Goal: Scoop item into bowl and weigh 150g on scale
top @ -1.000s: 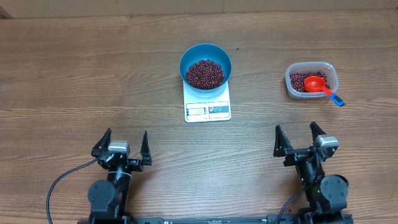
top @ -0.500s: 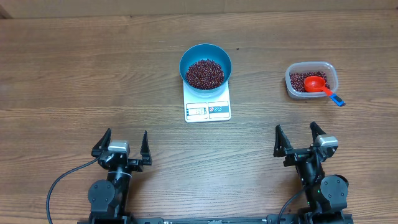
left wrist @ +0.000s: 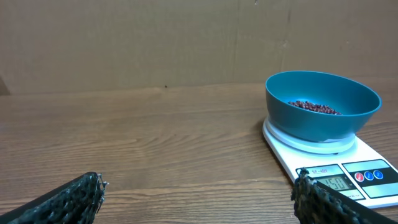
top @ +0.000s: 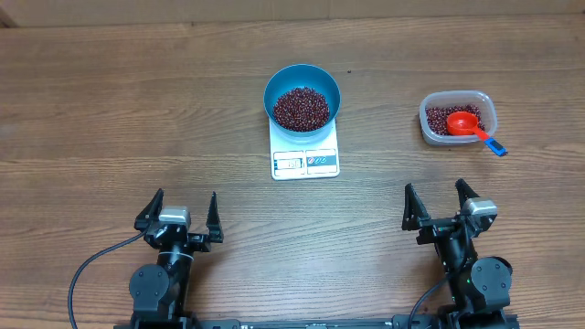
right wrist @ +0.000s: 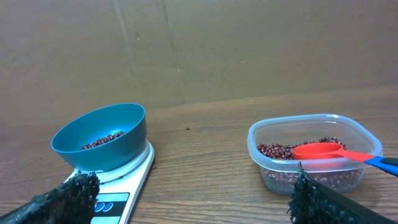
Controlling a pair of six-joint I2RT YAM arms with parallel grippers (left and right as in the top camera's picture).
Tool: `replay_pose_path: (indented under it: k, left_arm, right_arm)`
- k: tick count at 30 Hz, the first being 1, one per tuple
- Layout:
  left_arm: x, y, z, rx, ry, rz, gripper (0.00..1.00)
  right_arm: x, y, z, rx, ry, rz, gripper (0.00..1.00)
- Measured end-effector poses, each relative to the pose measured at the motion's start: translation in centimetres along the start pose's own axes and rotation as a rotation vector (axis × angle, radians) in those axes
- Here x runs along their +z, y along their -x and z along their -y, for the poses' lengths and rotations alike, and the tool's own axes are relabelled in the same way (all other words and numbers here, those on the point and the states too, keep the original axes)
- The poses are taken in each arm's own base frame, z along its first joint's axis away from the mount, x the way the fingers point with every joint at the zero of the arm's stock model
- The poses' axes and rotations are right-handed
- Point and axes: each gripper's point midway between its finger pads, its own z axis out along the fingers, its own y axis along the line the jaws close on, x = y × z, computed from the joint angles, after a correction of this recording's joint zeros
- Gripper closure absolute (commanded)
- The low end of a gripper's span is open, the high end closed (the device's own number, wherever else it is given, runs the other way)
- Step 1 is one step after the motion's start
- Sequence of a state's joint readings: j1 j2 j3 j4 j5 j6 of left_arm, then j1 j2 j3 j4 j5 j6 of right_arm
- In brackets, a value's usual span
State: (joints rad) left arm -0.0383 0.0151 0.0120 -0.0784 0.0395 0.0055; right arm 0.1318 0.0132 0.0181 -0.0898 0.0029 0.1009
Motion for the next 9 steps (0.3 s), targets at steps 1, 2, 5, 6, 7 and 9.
replay_pose_path:
  k: [1,2,5,6,7,9]
  left_arm:
    - [0.0,0.0,0.0,0.0,0.0,0.0,0.0]
    - [0.0,0.0,0.0,0.0,0.0,0.0,0.01]
    - [0.0,0.0,0.0,0.0,0.0,0.0,0.0]
    - [0.0,0.0,0.0,0.0,0.0,0.0,0.0]
    - [0.0,0.0,0.0,0.0,0.0,0.0,0.0]
    - [0.0,0.0,0.0,0.0,0.0,0.0,0.0]
  right_arm:
    - [0.0,0.0,0.01,0.0,0.0,0.0,0.0]
    - [0.0,0.01,0.0,0.0,0.0,0.0,0.0]
    - [0.0,0.0,0.01,0.0,0.0,0.0,0.0]
    - [0.0,0.01,0.01,0.0,-0.001,0.001,0.0]
    - [0.0,0.0,0.0,0.0,0.0,0.0,0.0]
    - [0.0,0.0,0.0,0.0,0.0,0.0,0.0]
